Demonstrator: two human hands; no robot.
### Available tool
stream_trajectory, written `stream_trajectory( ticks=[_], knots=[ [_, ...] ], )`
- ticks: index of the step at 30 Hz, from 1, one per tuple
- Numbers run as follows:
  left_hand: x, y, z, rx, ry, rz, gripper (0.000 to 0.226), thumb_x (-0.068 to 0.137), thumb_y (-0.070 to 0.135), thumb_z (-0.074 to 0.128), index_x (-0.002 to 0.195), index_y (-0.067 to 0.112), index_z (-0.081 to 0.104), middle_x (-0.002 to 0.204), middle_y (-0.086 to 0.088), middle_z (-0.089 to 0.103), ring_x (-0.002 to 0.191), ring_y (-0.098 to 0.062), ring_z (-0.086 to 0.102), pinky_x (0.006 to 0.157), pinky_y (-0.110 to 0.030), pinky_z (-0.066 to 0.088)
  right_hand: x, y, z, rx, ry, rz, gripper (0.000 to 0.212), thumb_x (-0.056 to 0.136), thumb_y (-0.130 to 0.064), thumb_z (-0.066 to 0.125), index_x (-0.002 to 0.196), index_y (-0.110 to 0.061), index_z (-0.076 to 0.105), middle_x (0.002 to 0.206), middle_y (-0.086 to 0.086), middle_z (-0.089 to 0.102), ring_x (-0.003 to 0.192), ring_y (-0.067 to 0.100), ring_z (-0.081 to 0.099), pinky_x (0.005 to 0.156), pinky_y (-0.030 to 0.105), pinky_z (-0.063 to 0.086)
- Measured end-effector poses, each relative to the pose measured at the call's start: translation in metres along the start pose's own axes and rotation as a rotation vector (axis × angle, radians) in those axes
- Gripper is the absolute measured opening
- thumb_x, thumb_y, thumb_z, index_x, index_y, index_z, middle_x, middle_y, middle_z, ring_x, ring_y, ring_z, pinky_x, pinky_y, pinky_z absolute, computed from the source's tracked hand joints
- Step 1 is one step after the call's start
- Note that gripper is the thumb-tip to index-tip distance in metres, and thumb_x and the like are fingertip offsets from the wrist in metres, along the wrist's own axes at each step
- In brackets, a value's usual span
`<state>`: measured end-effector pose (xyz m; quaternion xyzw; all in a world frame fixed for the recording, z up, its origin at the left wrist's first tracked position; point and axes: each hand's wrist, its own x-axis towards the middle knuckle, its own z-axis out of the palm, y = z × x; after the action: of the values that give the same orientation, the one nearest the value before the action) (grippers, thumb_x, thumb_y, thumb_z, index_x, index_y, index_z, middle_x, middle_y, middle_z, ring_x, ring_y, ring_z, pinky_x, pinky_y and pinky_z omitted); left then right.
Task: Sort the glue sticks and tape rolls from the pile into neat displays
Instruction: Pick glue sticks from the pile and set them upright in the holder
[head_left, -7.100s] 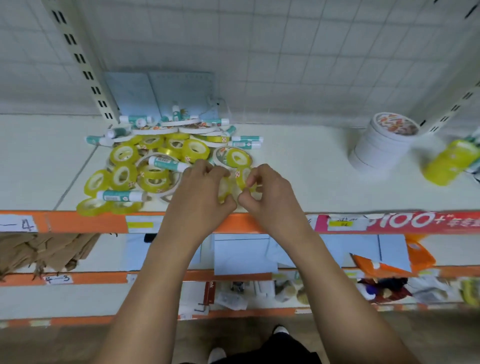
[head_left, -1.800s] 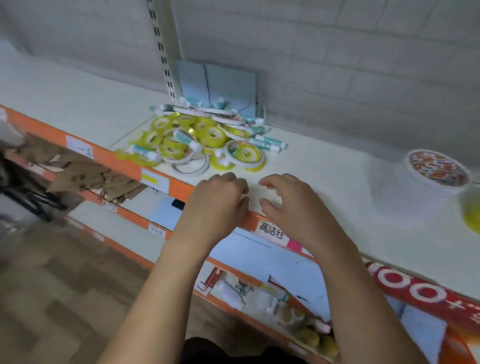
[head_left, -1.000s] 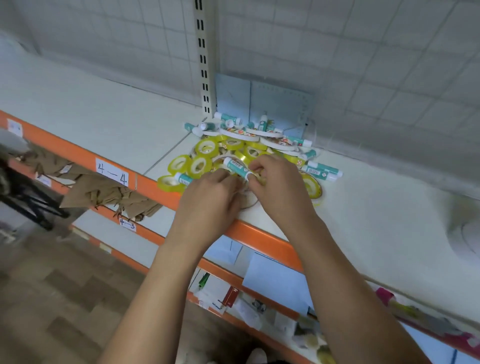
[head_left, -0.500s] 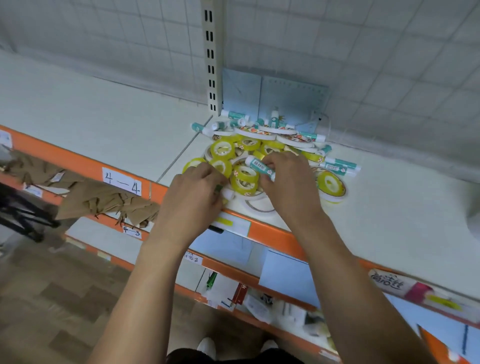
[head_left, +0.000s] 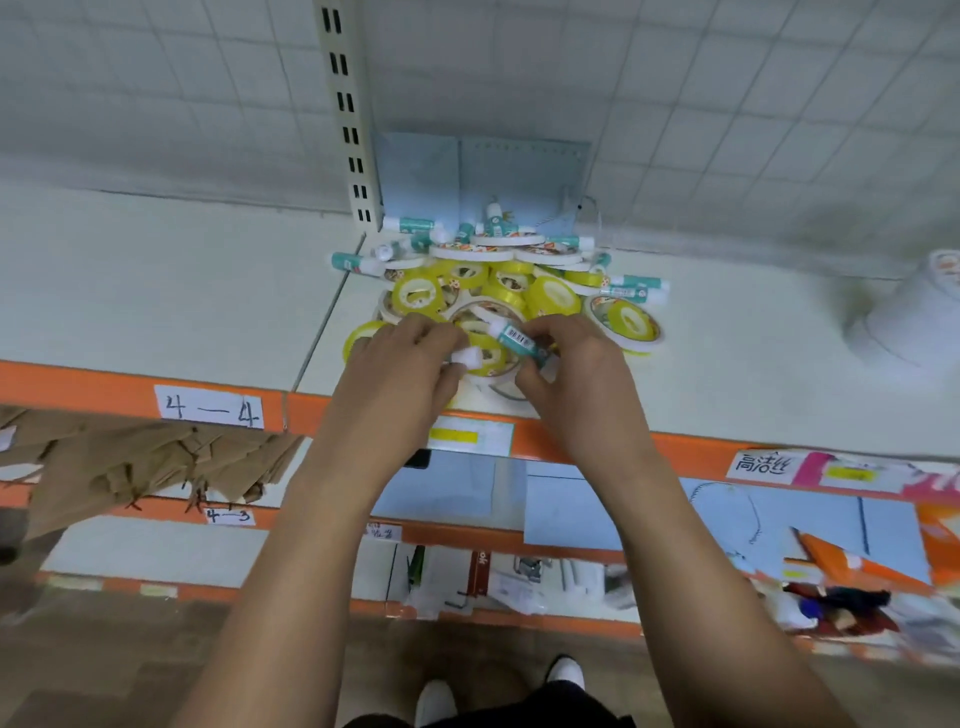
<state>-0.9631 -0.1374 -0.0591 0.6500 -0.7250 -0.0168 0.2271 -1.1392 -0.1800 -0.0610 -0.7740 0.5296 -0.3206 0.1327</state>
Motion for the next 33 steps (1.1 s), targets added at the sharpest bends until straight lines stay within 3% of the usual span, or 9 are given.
stream_trajectory(
  ticks=[6, 13, 22, 29, 33],
  knots=[
    [0.021, 0.031, 0.001, -0.029, 0.082, 0.151, 0.026, 0.096, 0.027, 0.053, 0.119, 0.018, 0.062, 0.107, -0.006, 0.062, 0.102, -0.033, 0.052, 0.083, -0.046, 0.040, -0.014, 0.016, -0.028, -0.066, 0.069, 0.062, 0.034, 0.078, -0.007, 0.062, 0.112, -0.007, 0.065, 0.102, 0.011, 0.061, 0.095, 0.031, 0.057, 0.082, 0.042, 0.047],
    [0.044, 0.117, 0.035, -0.186, -0.065, 0.360, 0.025, 0.096, 0.027, 0.053, 0.119, 0.019, 0.059, 0.107, -0.003, 0.055, 0.089, -0.025, 0.057, 0.067, -0.043, 0.048, -0.055, 0.072, -0.092, -0.154, 0.136, 0.281, 0.028, 0.077, -0.008, 0.061, 0.105, -0.011, 0.061, 0.098, 0.007, 0.057, 0.089, 0.029, 0.053, 0.078, 0.044, 0.045],
    [0.059, 0.273, 0.104, -0.216, -0.202, 0.607, 0.021, 0.096, 0.029, 0.053, 0.114, 0.022, 0.059, 0.104, 0.001, 0.057, 0.094, -0.024, 0.056, 0.079, -0.040, 0.045, -0.134, 0.185, -0.197, -0.227, 0.178, 0.449, 0.020, 0.080, -0.011, 0.062, 0.099, -0.014, 0.059, 0.093, 0.004, 0.059, 0.085, 0.025, 0.053, 0.074, 0.044, 0.047],
    [0.067, 0.409, 0.163, -0.225, -0.255, 0.666, 0.024, 0.097, 0.031, 0.051, 0.119, 0.022, 0.057, 0.109, 0.002, 0.056, 0.099, -0.023, 0.055, 0.082, -0.039, 0.045, -0.179, 0.285, -0.282, -0.286, 0.205, 0.498, 0.016, 0.080, -0.009, 0.060, 0.093, -0.016, 0.056, 0.087, 0.002, 0.054, 0.080, 0.024, 0.048, 0.068, 0.046, 0.045],
    [0.072, 0.476, 0.188, -0.244, -0.274, 0.667, 0.026, 0.098, 0.031, 0.050, 0.121, 0.022, 0.057, 0.111, 0.001, 0.056, 0.099, -0.022, 0.055, 0.082, -0.038, 0.045, -0.199, 0.335, -0.331, -0.329, 0.183, 0.542, 0.015, 0.082, -0.010, 0.061, 0.097, -0.012, 0.058, 0.092, 0.007, 0.057, 0.084, 0.027, 0.050, 0.072, 0.046, 0.045]
  ],
)
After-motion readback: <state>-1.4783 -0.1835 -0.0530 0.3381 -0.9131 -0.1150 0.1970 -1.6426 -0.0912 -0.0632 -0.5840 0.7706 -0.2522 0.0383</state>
